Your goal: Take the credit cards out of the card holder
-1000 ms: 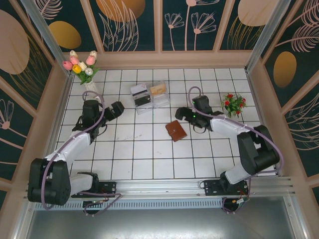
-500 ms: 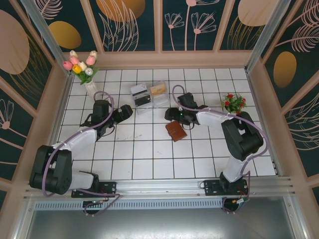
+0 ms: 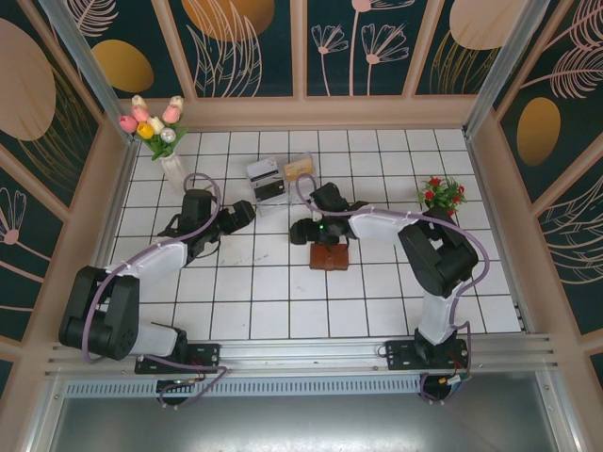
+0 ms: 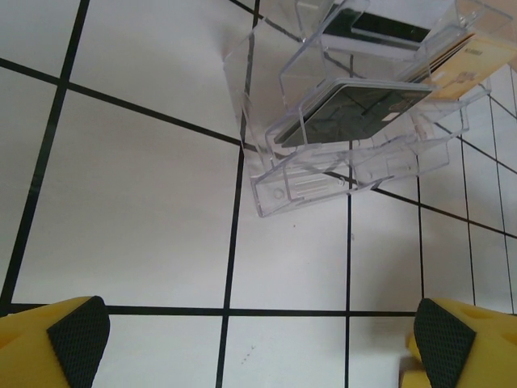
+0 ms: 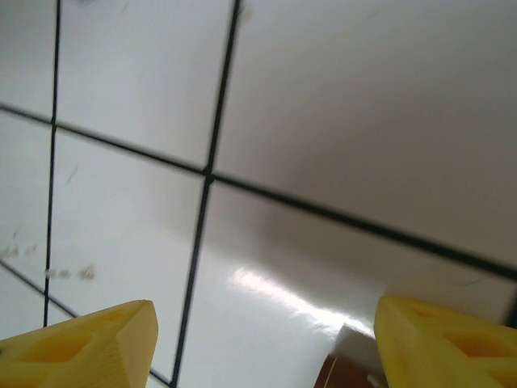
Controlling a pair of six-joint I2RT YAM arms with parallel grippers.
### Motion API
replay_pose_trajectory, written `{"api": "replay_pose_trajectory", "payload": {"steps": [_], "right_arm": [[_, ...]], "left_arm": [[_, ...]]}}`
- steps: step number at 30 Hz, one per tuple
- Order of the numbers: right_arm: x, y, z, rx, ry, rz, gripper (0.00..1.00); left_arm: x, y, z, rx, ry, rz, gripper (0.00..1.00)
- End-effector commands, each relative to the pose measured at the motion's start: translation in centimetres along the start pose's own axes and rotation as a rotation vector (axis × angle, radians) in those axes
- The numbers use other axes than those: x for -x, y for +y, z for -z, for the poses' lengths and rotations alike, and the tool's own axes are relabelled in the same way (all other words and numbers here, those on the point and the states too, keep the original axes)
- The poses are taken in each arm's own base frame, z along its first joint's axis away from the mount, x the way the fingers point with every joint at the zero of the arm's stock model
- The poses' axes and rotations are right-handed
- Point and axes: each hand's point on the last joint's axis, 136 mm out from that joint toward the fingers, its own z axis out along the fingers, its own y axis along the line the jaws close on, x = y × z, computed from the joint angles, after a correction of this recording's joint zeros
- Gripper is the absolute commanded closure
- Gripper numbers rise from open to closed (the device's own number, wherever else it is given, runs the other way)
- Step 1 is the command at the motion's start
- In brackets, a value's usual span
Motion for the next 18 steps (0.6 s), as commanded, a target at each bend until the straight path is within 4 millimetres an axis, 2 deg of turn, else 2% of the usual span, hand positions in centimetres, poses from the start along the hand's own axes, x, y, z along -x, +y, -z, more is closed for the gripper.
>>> {"api": "replay_pose_trajectory", "payload": {"steps": [1, 5, 10, 14, 17, 18], "right_arm": [[0.1, 0.3, 2.3, -0.02, -0.033, -0.009, 0.28], [0.5, -1.4, 5.8, -0.111, -0.145, -0.114, 0.27], [-1.1, -4.0, 8.9, -0.195, -0.233, -0.248, 0.26], [-2.9, -5.7, 9.7, -0.192, -0.235, -0.366, 0.27], [-4.5, -6.8, 9.9, -0.191, -0.208, -0.44, 0.32], [-5.1, -7.2, 9.9, -0.199, -0.2, -0.461, 0.36]], "left_arm": [[-0.2, -0.8, -0.2, -0.014, 0.008, -0.01, 0.01], [-1.4, -2.1, -0.7, -0.049, 0.055, -0.05, 0.03], [-3.8, -5.9, -1.9, -0.113, 0.147, -0.213, 0.07], [-7.1, -9.9, -3.6, -0.213, 0.275, -0.352, 0.21], [-9.4, -12.4, -4.8, -0.278, 0.347, -0.447, 0.23], [-10.1, -12.7, -5.1, -0.285, 0.369, -0.466, 0.25]]}}
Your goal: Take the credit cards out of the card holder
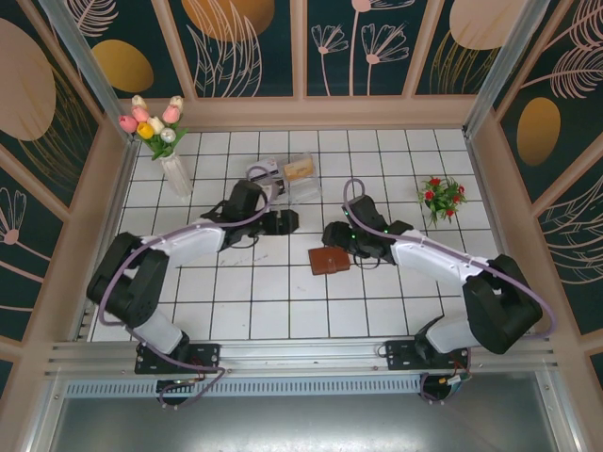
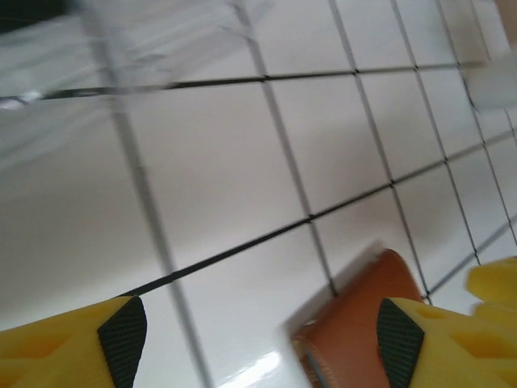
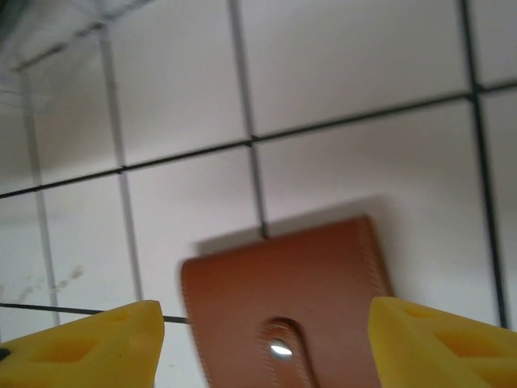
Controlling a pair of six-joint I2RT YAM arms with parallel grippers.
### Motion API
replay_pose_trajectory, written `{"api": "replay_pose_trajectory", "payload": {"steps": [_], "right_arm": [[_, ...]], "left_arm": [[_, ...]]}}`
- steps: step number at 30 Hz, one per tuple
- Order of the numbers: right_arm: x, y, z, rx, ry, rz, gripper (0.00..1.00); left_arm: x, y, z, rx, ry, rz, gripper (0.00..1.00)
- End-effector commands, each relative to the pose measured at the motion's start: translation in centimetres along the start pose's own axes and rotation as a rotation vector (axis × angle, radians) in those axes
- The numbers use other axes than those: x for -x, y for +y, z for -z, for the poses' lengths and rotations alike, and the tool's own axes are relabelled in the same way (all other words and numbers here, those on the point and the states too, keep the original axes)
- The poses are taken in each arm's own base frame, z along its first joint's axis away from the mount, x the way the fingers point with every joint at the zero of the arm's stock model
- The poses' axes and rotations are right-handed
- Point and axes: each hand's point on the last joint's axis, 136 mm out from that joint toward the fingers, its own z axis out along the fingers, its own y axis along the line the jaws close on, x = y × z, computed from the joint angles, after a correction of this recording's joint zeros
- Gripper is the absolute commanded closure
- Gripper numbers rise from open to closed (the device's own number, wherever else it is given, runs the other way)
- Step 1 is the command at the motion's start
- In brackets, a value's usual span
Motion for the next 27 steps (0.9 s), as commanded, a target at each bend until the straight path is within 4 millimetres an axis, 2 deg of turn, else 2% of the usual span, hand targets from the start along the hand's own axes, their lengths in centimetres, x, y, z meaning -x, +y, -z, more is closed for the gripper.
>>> {"api": "replay_pose_trajectory", "payload": {"steps": [1, 5, 8, 11, 17, 22, 27], "right_arm": [[-1.6, -2.7, 0.6, -0.065, 0.034, -0.126, 0.4], [-3.7, -3.7, 0.8, -0.056, 0.091, -0.188, 0.48], [-4.6, -3.8, 0.6, -0.028, 0.118, -0.23, 0.54], [-4.8, -3.3, 0.0, 0.004, 0.126, -0.266, 0.61], [-5.0, -3.2, -1.4, 0.001, 0.151, -0.277, 0.72], [-4.4, -3.1, -2.1, -0.005, 0.142, -0.254, 0.74], [-3.7, -2.8, -2.9, -0.018, 0.143, -0.189, 0.74]], "left_arm": [[-1.9, -2.2, -2.3, -0.067, 0.117, -0.116, 0.27], [-2.5, -2.8, -4.8, -0.075, 0.188, -0.141, 0.41], [-3.2, -3.2, -6.4, -0.078, 0.241, -0.15, 0.51], [-3.9, -3.7, -7.3, -0.087, 0.281, -0.164, 0.54], [-5.3, -3.8, -7.3, -0.097, 0.334, -0.172, 0.58], [-6.3, -3.5, -7.0, -0.097, 0.361, -0.166, 0.58], [-6.4, -2.5, -7.1, -0.045, 0.365, -0.146, 0.65]]}}
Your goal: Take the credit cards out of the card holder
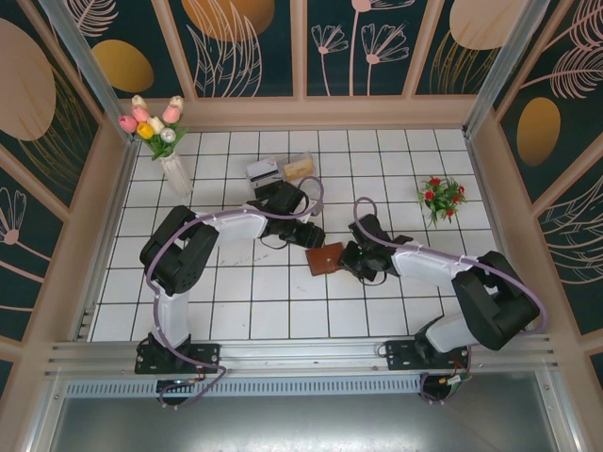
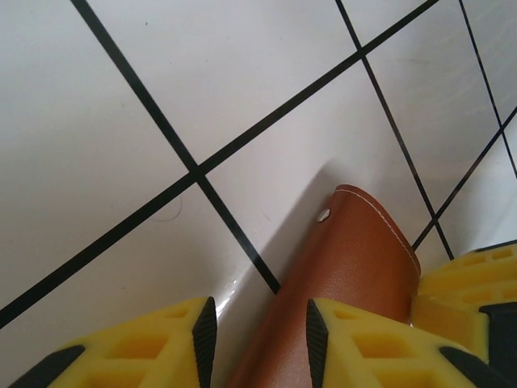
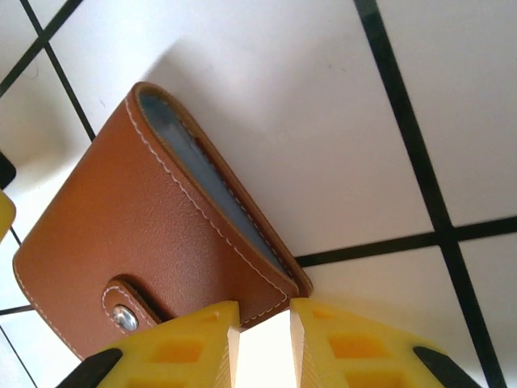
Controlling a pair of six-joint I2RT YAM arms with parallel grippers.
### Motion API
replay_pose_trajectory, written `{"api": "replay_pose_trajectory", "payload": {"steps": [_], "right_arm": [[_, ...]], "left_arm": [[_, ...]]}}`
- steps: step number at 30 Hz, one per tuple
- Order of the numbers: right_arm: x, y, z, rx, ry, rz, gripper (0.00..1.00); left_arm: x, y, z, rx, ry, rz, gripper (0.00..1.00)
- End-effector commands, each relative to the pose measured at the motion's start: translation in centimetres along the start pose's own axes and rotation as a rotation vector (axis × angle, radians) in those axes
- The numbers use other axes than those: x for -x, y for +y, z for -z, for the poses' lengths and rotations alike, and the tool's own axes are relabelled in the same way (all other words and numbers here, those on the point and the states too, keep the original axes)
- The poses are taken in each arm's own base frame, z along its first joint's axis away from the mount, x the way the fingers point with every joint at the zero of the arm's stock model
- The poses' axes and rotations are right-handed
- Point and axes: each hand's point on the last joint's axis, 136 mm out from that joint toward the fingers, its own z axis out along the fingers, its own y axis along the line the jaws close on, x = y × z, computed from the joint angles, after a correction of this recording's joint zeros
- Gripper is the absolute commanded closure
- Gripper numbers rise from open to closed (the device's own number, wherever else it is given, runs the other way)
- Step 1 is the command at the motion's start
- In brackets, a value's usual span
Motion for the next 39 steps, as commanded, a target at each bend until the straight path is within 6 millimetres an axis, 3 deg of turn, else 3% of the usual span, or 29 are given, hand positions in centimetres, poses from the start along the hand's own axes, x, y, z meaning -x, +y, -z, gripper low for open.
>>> {"api": "replay_pose_trajectory", "payload": {"steps": [1, 14, 33, 39], "right_arm": [[1.1, 1.1, -0.3, 0.008, -0.013, 0.061, 0.74], [2.9, 1.7, -2.1, 0.013, 0.011, 0.159, 0.74], [3.5, 2.7, -2.9, 0.054, 0.008, 0.217, 0.74], [3.4, 2.8, -3.1, 0.066, 0.012, 0.215, 0.74]], "left_arm": [[-1.3, 0.6, -0.3, 0.023, 0.047, 0.016, 0.66], [-2.6, 1.8, -0.3, 0.071, 0.066, 0.07, 0.6], [-1.4, -2.6, 2.3, -0.184, -0.025, 0.135, 0.65], [-1.6, -2.8, 2.0, -0.228, -0.027, 0.193, 0.65]]}}
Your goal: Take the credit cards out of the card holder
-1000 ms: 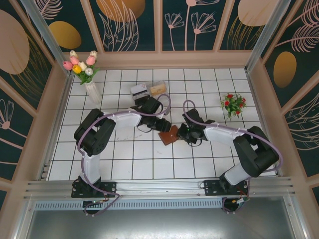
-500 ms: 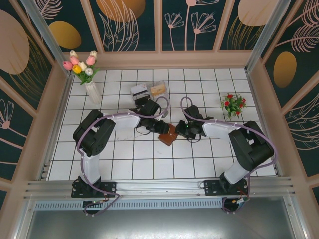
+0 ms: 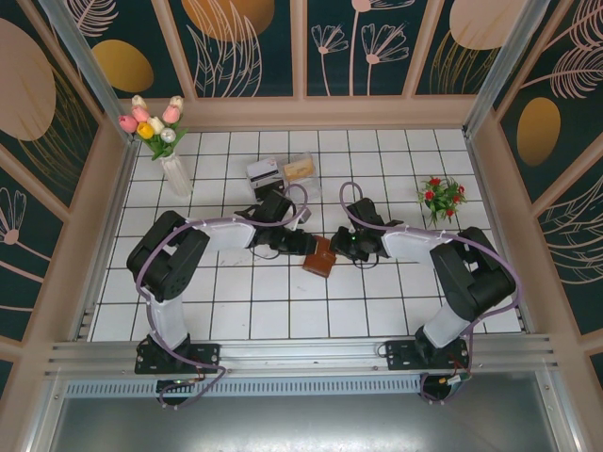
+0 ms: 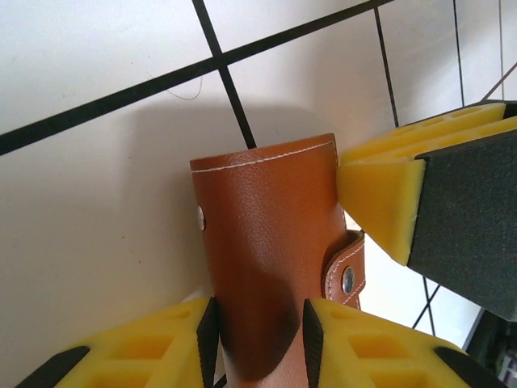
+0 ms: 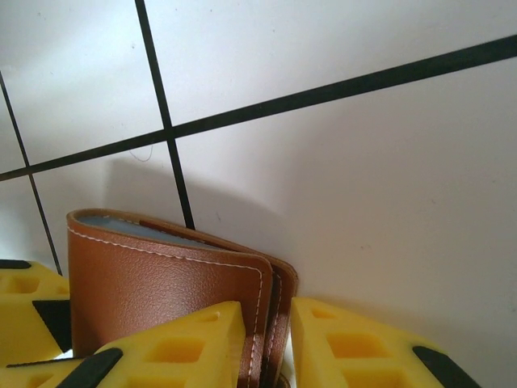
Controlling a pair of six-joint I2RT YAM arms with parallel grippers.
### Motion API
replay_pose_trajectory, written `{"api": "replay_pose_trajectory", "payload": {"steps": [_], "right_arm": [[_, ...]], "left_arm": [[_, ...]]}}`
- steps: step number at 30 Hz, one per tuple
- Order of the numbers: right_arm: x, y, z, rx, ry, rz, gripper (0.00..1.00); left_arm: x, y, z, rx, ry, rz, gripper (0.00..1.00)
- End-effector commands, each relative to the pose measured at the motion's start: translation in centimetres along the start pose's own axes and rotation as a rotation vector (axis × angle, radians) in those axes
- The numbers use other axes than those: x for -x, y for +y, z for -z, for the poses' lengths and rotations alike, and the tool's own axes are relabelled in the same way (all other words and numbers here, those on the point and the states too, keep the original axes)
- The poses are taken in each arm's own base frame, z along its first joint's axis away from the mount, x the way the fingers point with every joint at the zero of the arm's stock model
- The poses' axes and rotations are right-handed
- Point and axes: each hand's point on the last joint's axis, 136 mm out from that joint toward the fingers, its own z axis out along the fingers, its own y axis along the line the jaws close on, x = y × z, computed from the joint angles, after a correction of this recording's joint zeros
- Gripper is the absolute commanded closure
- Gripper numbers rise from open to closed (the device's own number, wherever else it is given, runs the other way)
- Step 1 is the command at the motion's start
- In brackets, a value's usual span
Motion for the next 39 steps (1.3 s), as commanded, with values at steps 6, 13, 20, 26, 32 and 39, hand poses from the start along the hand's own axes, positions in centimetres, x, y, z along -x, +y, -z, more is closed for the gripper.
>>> {"api": "replay_pose_trajectory", "payload": {"steps": [6, 13, 20, 26, 32, 39], "right_arm": [[-0.3, -0.2, -0.8, 0.006, 0.014, 0.012, 0.74], [1.7, 0.9, 1.6, -0.001, -0.078, 0.049, 0.68], [2.3, 3.2, 4.6, 0.059, -0.153, 0.111, 0.63], [0.6, 6.1, 4.4, 0.136, -0.104, 0.155, 0.6], [-0.9, 8.4, 2.8, 0.198, -0.018, 0.159, 0.59], [-1.2, 8.8, 1.5, 0.197, 0.015, 0.155, 0.6]], "left_arm": [[0.6, -2.5, 0.1, -0.12, -0.019, 0.009, 0.75], [1.6, -3.1, 1.4, -0.104, -0.078, -0.014, 0.87], [1.1, -1.5, 3.2, 0.004, -0.14, 0.018, 0.91], [0.6, -0.6, 5.0, 0.062, -0.212, 0.076, 0.91], [0.8, -0.2, 6.0, 0.088, -0.265, 0.1, 0.91], [0.7, -0.3, 5.5, 0.072, -0.249, 0.113, 0.92]]}}
